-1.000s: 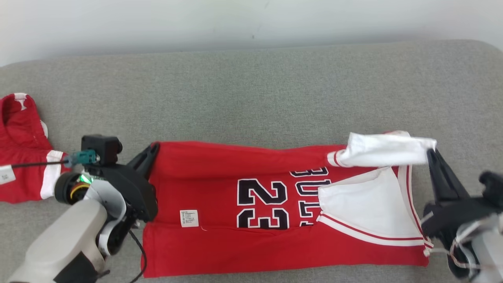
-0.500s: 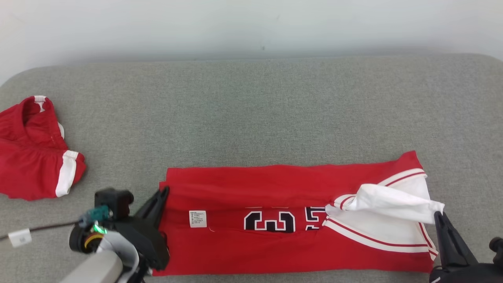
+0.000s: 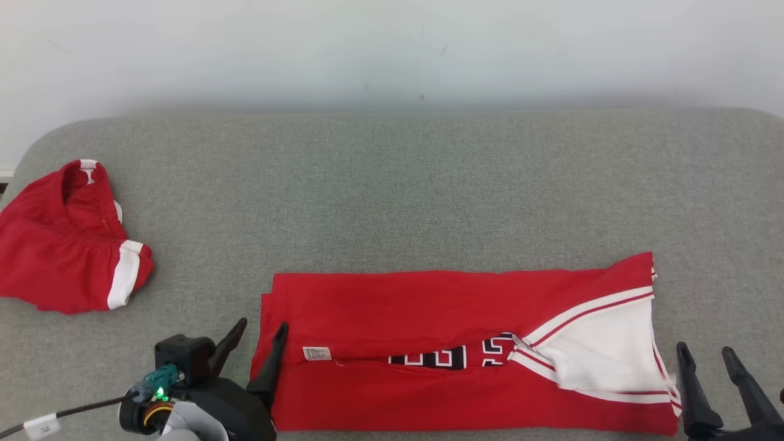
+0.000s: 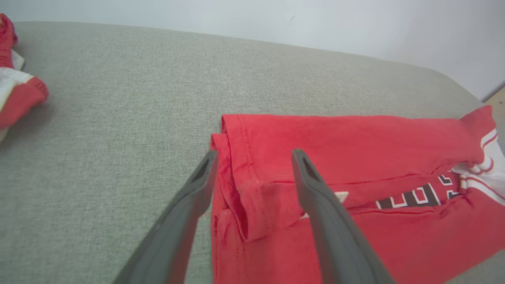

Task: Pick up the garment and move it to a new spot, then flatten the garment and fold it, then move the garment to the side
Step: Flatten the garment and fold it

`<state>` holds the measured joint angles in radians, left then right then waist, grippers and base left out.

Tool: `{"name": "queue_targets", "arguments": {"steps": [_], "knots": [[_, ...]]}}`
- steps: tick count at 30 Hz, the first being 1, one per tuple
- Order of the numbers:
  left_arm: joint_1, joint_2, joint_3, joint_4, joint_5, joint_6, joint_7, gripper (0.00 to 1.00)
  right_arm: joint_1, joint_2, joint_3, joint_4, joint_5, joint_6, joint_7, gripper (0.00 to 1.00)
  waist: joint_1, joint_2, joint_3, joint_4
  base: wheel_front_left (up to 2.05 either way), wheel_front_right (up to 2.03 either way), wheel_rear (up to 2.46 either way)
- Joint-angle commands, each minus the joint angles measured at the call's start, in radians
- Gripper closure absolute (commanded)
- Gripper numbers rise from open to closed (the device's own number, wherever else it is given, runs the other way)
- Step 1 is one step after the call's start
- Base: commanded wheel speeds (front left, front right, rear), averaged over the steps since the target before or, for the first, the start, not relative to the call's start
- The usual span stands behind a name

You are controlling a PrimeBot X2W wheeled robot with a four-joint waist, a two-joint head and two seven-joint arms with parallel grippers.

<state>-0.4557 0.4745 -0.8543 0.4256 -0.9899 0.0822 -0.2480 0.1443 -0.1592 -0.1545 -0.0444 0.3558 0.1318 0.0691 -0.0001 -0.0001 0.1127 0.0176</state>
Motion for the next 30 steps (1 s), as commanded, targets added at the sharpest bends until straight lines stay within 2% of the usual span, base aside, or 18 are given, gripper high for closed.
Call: {"name": "queue_targets", "arguments": {"steps": [1, 4, 7, 8, 14, 18, 23, 30], "knots": [[0.028, -0.005, 0.025, -0.014, 0.021, 0.013, -0.014, 0.00, 0.008, -0.012, -0.007, -0.010, -0.006, -0.003, -0.001, 0.00, 0.0001, 0.0001, -0.013, 0.007, 0.00, 0.00, 0.00], [0.059, -0.014, 0.107, -0.060, 0.067, 0.035, -0.018, 0.00, -0.002, -0.023, -0.011, -0.022, -0.014, -0.003, 0.012, 0.00, 0.0001, 0.0001, -0.025, 0.015, 0.00, 0.00, 0.00], [0.119, -0.035, 0.225, -0.130, 0.166, 0.066, -0.017, 0.00, -0.023, -0.041, -0.011, -0.018, -0.032, -0.003, 0.038, 0.00, 0.0001, 0.0001, -0.032, 0.022, 0.00, 0.00, 0.00], [0.119, -0.035, 0.225, -0.130, 0.166, 0.066, -0.017, 0.00, -0.023, -0.041, -0.011, -0.018, -0.032, -0.003, 0.038, 0.00, 0.0001, 0.0001, -0.032, 0.022, 0.00, 0.00, 0.00], [0.238, -0.089, 0.441, -0.236, 0.384, 0.089, -0.017, 0.00, -0.095, -0.075, -0.007, 0.025, -0.074, -0.003, 0.089, 0.00, 0.0001, 0.0001, -0.034, 0.039, 0.00, 0.00, 0.00], [0.295, -0.131, 0.540, -0.261, 0.485, 0.068, -0.017, 0.00, -0.135, -0.094, -0.008, 0.092, -0.092, -0.003, 0.132, 0.00, 0.0001, 0.0001, -0.033, 0.054, 0.00, 0.00, 0.00], [0.339, -0.195, 0.639, -0.262, 0.556, 0.030, -0.017, 0.00, -0.190, -0.111, -0.001, 0.203, -0.091, -0.003, 0.171, 0.00, 0.0001, 0.0001, -0.021, 0.073, 0.00, 0.00, 0.00], [0.357, -0.263, 0.707, -0.251, 0.662, -0.024, -0.018, 0.00, -0.283, -0.124, 0.026, 0.375, -0.086, -0.003, 0.176, 0.00, 0.0001, 0.0001, 0.003, 0.096, 0.00, 0.00, 0.00]]}}
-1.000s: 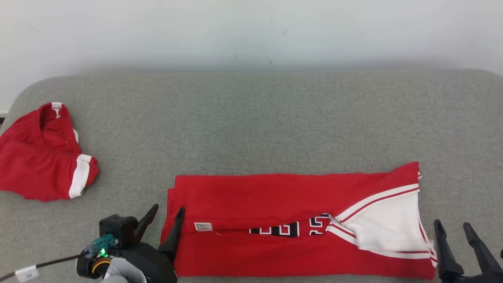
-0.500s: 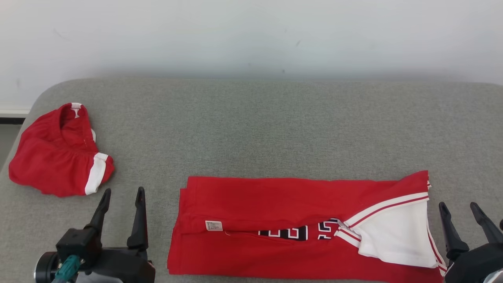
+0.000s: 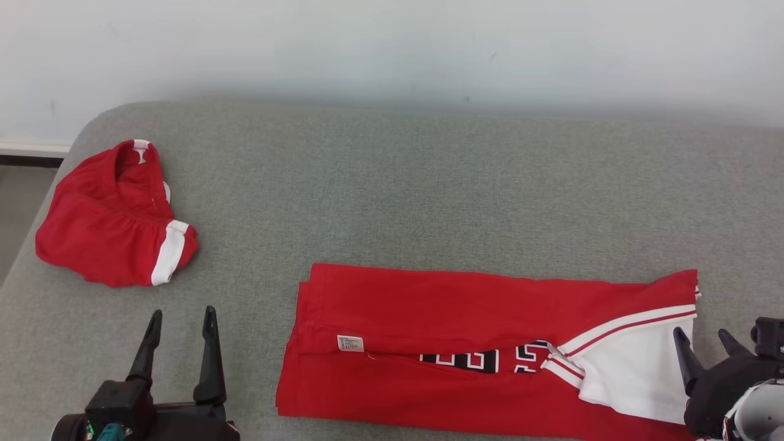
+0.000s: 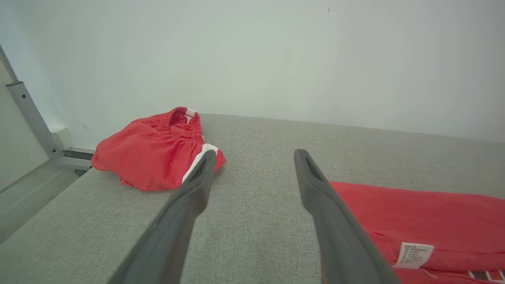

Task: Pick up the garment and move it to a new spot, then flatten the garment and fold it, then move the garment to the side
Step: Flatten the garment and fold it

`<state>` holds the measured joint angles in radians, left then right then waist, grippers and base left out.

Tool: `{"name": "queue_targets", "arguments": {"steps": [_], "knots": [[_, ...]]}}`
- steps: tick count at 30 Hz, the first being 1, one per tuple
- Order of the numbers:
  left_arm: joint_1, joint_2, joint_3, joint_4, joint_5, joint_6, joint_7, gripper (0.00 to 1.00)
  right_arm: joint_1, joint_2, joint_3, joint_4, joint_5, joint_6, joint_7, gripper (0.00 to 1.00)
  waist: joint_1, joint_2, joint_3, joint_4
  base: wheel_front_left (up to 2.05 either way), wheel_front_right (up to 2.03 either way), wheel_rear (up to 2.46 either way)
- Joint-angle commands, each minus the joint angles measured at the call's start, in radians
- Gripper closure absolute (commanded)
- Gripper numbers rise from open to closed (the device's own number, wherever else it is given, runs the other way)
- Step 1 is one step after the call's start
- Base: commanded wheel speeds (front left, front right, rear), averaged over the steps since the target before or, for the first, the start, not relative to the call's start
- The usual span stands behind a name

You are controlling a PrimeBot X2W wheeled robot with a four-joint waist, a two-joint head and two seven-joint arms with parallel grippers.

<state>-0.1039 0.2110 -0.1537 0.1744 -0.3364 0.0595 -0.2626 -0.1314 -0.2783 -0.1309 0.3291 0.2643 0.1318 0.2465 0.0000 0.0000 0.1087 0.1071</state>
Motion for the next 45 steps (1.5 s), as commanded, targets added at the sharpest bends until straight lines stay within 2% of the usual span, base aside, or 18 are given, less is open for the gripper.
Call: {"name": "queue_targets", "arguments": {"steps": [1, 7, 12, 13, 15, 18, 22, 34, 39, 45], "knots": [[0.006, -0.010, 0.013, 0.004, 0.020, -0.010, -0.003, 0.00, -0.017, -0.007, 0.004, 0.030, 0.005, -0.003, 0.002, 0.00, 0.0000, 0.0000, 0.010, 0.010, 0.00, 0.00, 0.00], [0.012, -0.048, 0.064, 0.027, 0.072, -0.059, -0.003, 0.00, -0.064, -0.018, 0.015, 0.179, 0.009, -0.003, 0.021, 0.00, 0.0000, 0.0000, 0.011, 0.028, 0.00, 0.00, 0.00], [0.021, -0.075, 0.099, 0.031, 0.104, -0.078, -0.003, 0.00, -0.065, -0.007, 0.039, 0.252, 0.019, -0.003, 0.071, 0.00, 0.0000, 0.0000, 0.001, 0.033, 0.00, 0.00, 0.00], [0.021, -0.078, 0.108, 0.034, 0.108, -0.086, -0.003, 0.00, -0.065, -0.006, 0.047, 0.265, 0.025, -0.003, 0.090, 0.21, 0.0000, 0.0000, -0.001, 0.032, 0.00, 0.00, 0.00], [0.024, -0.089, 0.117, 0.036, 0.119, -0.092, -0.003, 0.00, -0.062, -0.004, 0.066, 0.282, 0.038, -0.003, 0.122, 1.00, 0.0000, 0.0000, -0.005, 0.031, 0.00, 0.00, 0.00], [0.031, -0.100, 0.130, 0.039, 0.135, -0.099, -0.003, 0.00, -0.069, -0.008, 0.078, 0.300, 0.067, -0.003, 0.157, 1.00, 0.0000, 0.0000, -0.012, 0.026, 0.00, 0.00, 0.00], [0.034, -0.110, 0.139, 0.043, 0.145, -0.109, -0.003, 0.00, -0.088, -0.049, 0.080, 0.312, 0.067, -0.004, 0.165, 1.00, 0.0000, 0.0000, -0.021, 0.020, 0.00, 0.00, 0.00], [0.060, -0.135, 0.170, 0.051, 0.173, -0.128, -0.003, 0.00, -0.146, -0.232, 0.015, 0.327, 0.046, -0.003, 0.121, 1.00, 0.0000, 0.0000, -0.063, -0.010, 0.00, 0.00, 0.00], [0.081, -0.143, 0.184, 0.047, 0.173, -0.127, -0.003, 0.00, -0.145, -0.224, 0.038, 0.262, 0.074, -0.003, 0.124, 1.00, 0.0000, 0.0000, -0.073, -0.036, 0.00, 0.00, 0.00], [0.093, -0.147, 0.202, 0.047, 0.179, -0.133, -0.003, 0.00, -0.117, -0.168, 0.104, 0.078, 0.102, -0.003, 0.159, 1.00, 0.0000, 0.0000, -0.084, -0.068, 0.00, 0.00, 0.00]]}}
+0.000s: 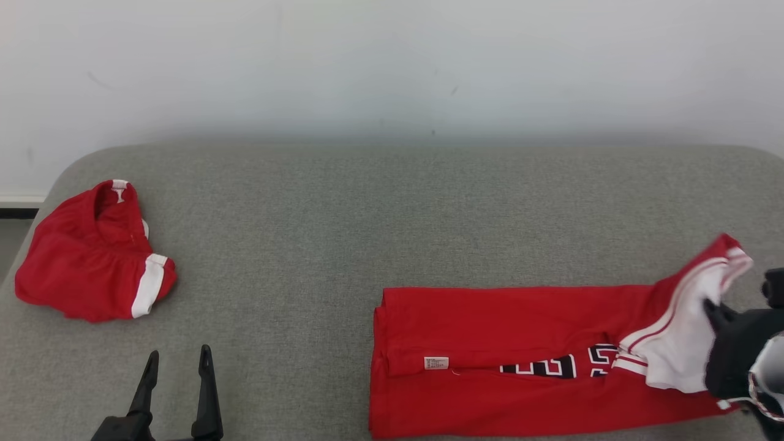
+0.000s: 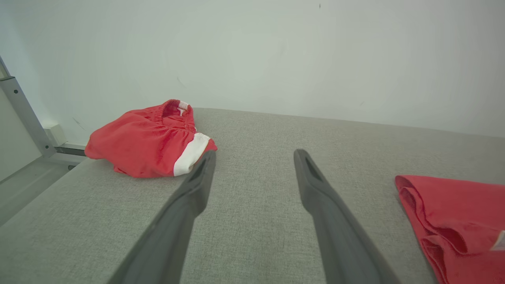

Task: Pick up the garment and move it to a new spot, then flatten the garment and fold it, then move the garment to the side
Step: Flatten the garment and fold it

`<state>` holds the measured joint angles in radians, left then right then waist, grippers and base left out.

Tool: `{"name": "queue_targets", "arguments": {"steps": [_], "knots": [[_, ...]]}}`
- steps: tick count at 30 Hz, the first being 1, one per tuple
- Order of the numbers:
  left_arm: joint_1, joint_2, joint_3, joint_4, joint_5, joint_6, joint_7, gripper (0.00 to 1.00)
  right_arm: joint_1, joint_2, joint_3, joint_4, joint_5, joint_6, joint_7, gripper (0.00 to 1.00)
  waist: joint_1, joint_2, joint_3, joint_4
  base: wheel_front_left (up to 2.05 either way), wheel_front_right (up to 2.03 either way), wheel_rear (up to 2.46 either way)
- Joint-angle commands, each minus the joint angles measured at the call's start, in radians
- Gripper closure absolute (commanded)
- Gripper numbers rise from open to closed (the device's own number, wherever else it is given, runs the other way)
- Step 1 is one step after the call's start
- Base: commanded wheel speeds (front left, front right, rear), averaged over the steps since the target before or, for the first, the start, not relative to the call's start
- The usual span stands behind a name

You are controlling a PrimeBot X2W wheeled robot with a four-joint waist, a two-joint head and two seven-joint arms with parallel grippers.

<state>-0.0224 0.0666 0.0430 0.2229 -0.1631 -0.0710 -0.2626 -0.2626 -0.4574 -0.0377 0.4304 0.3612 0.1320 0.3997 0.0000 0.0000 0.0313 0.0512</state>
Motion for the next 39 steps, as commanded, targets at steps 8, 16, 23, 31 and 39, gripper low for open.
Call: {"name": "queue_targets", "arguments": {"steps": [8, 16, 23, 31, 39], "knots": [[-0.013, -0.010, -0.006, 0.011, 0.011, -0.009, -0.003, 0.00, 0.070, 0.137, 0.130, -0.298, 0.073, -0.003, 0.068, 1.00, 0.0000, 0.0000, -0.009, -0.014, 0.00, 0.00, 0.00], [-0.042, -0.013, -0.026, 0.030, 0.004, -0.018, -0.003, 0.00, 0.088, 0.267, 0.228, -0.336, 0.074, -0.003, 0.060, 1.00, 0.0000, 0.0000, 0.006, 0.029, 0.00, 0.00, 0.00], [-0.065, -0.015, -0.038, 0.052, 0.006, -0.024, -0.003, 0.00, 0.058, 0.343, 0.293, -0.289, 0.068, -0.003, 0.026, 1.00, 0.0000, 0.0000, 0.019, 0.061, 0.00, 0.00, 0.00], [-0.089, -0.016, -0.060, 0.073, 0.001, -0.028, -0.003, 0.00, 0.002, 0.399, 0.351, -0.175, 0.058, -0.003, -0.041, 1.00, 0.0000, 0.0000, 0.033, 0.093, 0.00, 0.00, 0.00], [-0.108, -0.017, -0.077, 0.090, -0.005, -0.032, -0.003, 0.00, -0.041, 0.408, 0.392, -0.069, 0.089, -0.003, -0.117, 1.00, 0.0000, 0.0000, 0.043, 0.116, 0.00, 0.00, 0.00]]}}
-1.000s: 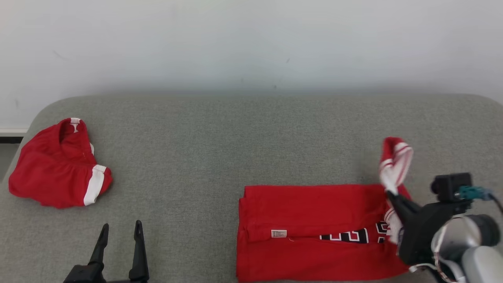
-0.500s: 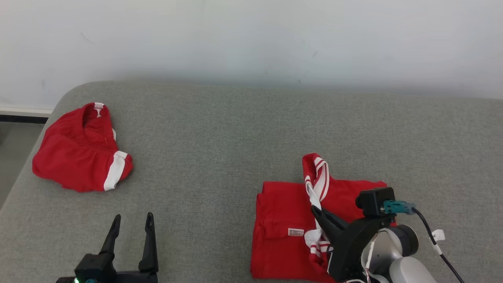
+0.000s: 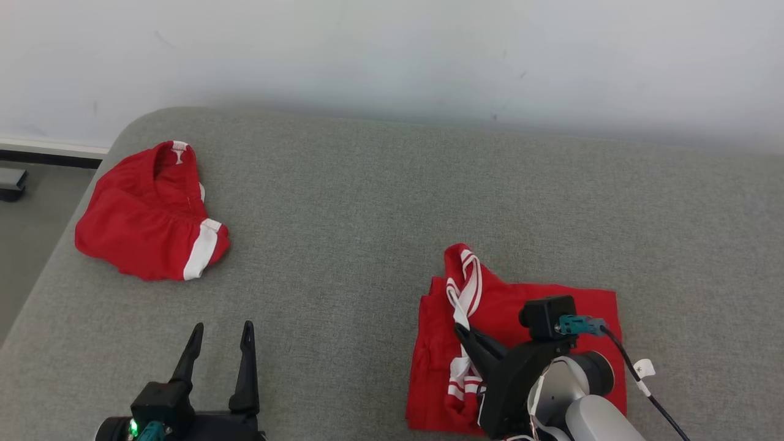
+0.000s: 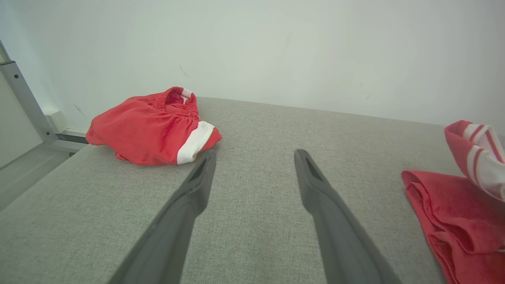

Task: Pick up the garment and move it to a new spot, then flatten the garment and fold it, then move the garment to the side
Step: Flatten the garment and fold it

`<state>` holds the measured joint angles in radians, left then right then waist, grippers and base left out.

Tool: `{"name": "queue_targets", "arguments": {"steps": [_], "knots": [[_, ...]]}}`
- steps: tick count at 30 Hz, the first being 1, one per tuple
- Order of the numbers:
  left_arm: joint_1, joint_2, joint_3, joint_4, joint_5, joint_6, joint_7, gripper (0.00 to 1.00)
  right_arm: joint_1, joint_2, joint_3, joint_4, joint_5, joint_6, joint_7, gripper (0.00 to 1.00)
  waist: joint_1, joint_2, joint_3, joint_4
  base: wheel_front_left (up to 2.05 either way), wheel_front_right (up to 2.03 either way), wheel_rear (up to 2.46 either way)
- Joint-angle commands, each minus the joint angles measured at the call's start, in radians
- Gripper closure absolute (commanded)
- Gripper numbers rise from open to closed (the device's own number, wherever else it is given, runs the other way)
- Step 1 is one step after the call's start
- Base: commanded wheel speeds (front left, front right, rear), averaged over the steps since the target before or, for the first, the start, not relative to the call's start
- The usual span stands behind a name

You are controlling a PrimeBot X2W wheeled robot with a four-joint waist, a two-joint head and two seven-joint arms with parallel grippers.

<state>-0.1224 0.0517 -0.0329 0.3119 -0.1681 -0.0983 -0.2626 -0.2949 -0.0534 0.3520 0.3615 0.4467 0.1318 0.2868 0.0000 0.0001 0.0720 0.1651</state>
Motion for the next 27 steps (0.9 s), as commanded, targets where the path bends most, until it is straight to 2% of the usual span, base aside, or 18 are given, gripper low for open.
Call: {"name": "queue_targets", "arguments": {"steps": [1, 8, 9, 10, 14, 19, 27], "knots": [[-0.008, -0.002, -0.001, 0.003, -0.002, -0.005, -0.003, 0.00, -0.014, 0.004, 0.012, 0.008, 0.015, -0.003, -0.013, 1.00, 0.0000, -0.0001, 0.003, 0.004, 0.00, 0.00, 0.00], [-0.018, -0.002, -0.008, 0.013, -0.010, -0.005, -0.003, 0.00, -0.049, 0.004, 0.055, 0.077, 0.058, -0.003, -0.065, 1.00, 0.0000, -0.0001, 0.008, 0.012, 0.00, 0.00, 0.00], [-0.019, -0.002, -0.009, 0.014, -0.010, -0.005, -0.003, 0.00, -0.055, 0.004, 0.056, 0.088, 0.048, -0.003, -0.074, 0.60, 0.0000, -0.0001, 0.008, 0.012, 0.00, 0.00, 0.00], [-0.020, -0.002, -0.008, 0.015, -0.010, -0.005, -0.003, 0.00, -0.058, 0.004, 0.058, 0.099, 0.047, -0.003, -0.079, 0.00, 0.0000, -0.0001, 0.008, 0.012, 0.00, 0.00, 0.00], [-0.012, -0.002, 0.000, 0.018, -0.008, -0.004, -0.003, 0.00, -0.084, 0.003, 0.037, 0.112, 0.015, -0.003, -0.147, 0.00, 0.0000, -0.0001, 0.001, 0.003, 0.00, 0.00, 0.00], [0.006, -0.002, 0.012, 0.011, -0.002, -0.003, -0.003, 0.00, -0.097, 0.002, -0.053, 0.104, -0.047, -0.003, -0.230, 0.00, 0.0000, -0.0001, -0.016, -0.019, 0.00, 0.00, 0.00], [0.037, 0.001, 0.032, -0.006, 0.012, 0.002, -0.003, 0.00, -0.059, -0.042, -0.177, 0.035, -0.104, -0.003, -0.285, 0.00, 0.0000, -0.0001, -0.041, -0.069, 0.00, 0.00, 0.00]]}}
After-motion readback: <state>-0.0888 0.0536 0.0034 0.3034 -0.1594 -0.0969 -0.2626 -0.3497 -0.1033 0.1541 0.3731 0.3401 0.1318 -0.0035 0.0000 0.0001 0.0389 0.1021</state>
